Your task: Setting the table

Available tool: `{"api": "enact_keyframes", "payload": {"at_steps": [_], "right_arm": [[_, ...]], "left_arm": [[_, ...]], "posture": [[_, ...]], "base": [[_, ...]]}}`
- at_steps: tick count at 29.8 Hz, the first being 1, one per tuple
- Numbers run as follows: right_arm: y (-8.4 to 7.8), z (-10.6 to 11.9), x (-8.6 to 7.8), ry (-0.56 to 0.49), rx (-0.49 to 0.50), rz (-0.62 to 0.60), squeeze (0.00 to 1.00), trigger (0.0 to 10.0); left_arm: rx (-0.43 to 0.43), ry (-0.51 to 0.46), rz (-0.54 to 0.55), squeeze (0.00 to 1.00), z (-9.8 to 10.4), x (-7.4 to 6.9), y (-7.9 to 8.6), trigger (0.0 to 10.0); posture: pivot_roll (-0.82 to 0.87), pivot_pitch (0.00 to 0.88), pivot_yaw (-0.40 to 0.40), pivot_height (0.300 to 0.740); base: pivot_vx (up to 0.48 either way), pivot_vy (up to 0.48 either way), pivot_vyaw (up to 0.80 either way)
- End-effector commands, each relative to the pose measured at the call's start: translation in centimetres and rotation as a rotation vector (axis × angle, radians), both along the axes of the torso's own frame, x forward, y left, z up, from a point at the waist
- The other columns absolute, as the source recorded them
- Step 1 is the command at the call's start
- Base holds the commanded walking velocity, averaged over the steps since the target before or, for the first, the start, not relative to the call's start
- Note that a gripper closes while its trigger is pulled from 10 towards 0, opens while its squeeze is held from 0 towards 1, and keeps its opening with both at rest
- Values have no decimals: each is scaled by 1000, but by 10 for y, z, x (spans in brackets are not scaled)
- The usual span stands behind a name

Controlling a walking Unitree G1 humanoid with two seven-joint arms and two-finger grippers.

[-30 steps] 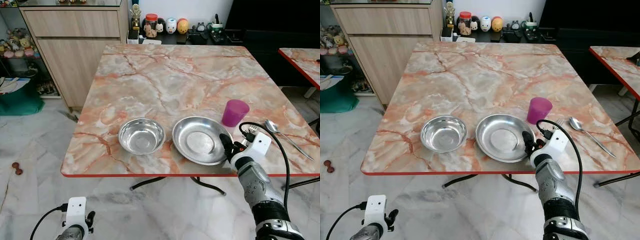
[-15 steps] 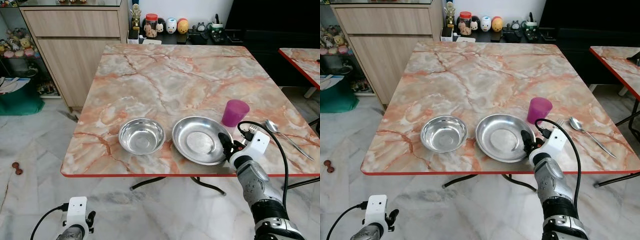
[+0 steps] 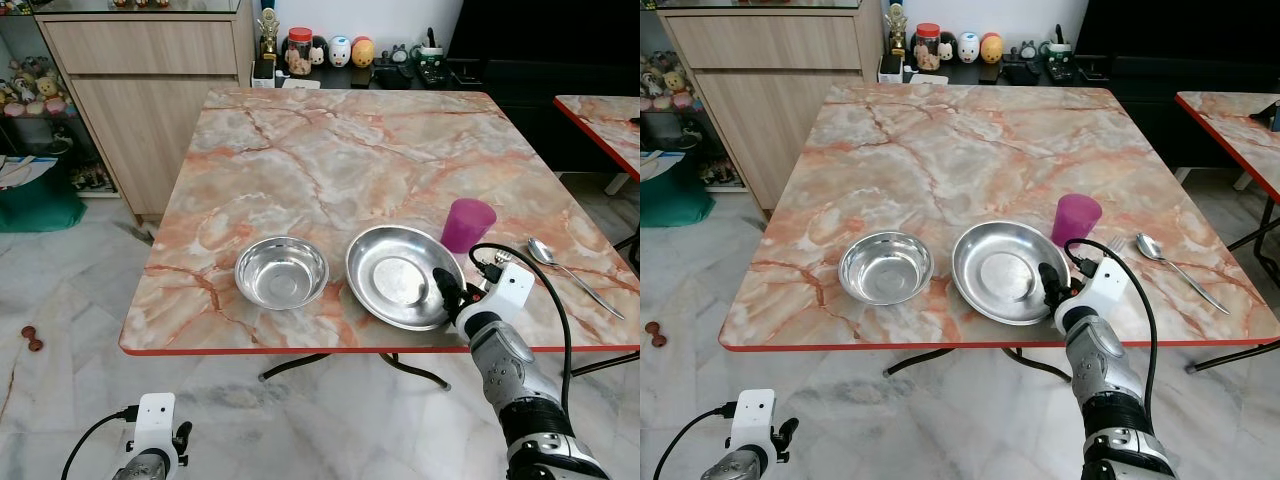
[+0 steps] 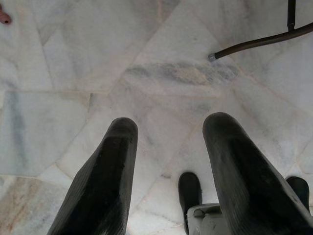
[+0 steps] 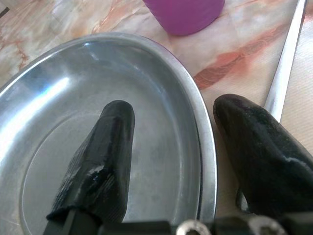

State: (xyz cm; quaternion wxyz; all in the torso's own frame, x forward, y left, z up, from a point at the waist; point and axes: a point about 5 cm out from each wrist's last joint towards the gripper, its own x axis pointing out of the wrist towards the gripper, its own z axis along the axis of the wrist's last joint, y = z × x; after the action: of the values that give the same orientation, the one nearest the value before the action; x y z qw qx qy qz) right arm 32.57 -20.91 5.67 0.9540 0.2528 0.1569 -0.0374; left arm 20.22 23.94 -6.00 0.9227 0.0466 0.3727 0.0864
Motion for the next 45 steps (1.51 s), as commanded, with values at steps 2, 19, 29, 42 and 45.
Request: {"api": "enact_keyframes", "payload": {"at_steps": [2,19,29,42,45], "right_arm": [[4,-3,0,9,5,11,0,10000],[10,-2,-8,-22,27,21,0,10000],[12,-5,-19,-24,39,23,0,10000],[15,2,-12,-22,35,24,0,10000],[16,2,-10,-20,33,22,0,10000]], "left_arm": [[8,-10,-8,0,1,2,-1,10000],[9,-19,-17,0,2,5,-3,10000],[6,-18,-22,0,2,5,-5,10000],[9,-17,-20,0,2,5,-5,10000],[10,-16,-20,0,2,4,-5,10000]], "posture": [[-25,5,-41,740],[-28,3,-40,740],[-34,7,-39,740],[-30,7,-41,740],[-30,8,-42,740]], "base": [[0,0,0],[0,0,0],[0,0,0],[0,0,0],[0,0,0]]}}
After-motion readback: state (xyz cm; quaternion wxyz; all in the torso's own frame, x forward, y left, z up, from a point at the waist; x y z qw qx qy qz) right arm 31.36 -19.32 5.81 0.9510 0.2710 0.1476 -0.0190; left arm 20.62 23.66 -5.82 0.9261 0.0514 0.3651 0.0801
